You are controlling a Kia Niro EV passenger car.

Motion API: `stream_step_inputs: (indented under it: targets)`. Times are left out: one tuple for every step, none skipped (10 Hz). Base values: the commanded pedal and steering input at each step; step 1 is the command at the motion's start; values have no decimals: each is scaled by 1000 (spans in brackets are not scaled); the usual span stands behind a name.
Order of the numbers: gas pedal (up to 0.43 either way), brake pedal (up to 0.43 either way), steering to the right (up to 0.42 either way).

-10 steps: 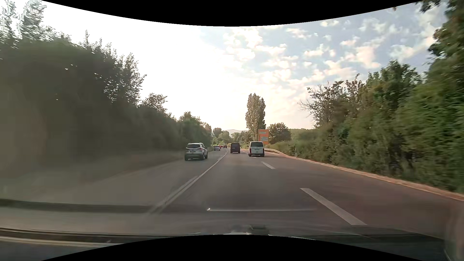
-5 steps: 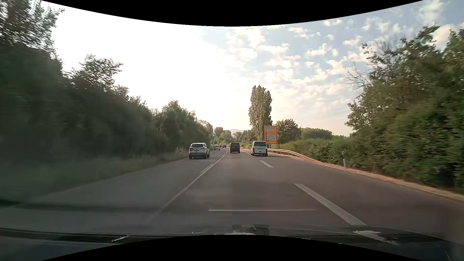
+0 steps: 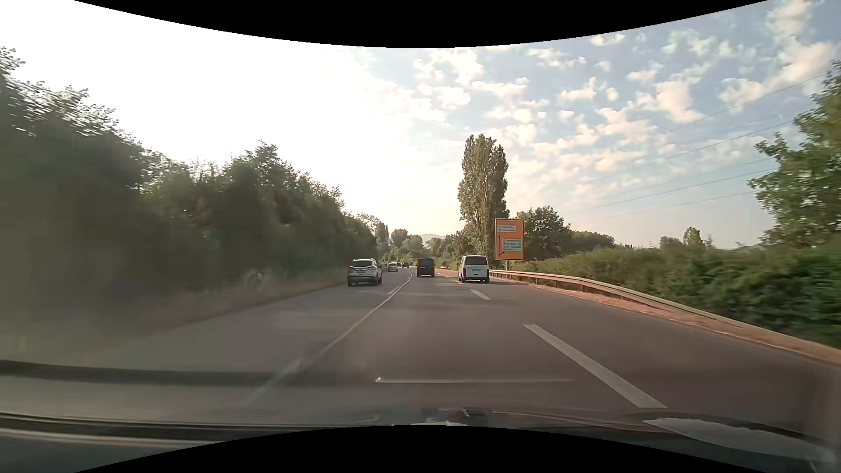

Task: Follow the waypoints while adhering to traffic rules and regulations

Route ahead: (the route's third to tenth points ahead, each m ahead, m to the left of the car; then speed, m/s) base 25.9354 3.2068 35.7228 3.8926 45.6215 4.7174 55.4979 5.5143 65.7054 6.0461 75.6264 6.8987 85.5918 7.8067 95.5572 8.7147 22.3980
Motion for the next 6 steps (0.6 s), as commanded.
stream_step_inputs:
  targets:
    - [220, 0, -4]
    - [220, 0, -4]
    - [220, 0, -4]
    - [220, 0, -4]
    - [220, 0, -4]
    - [220, 0, -4]
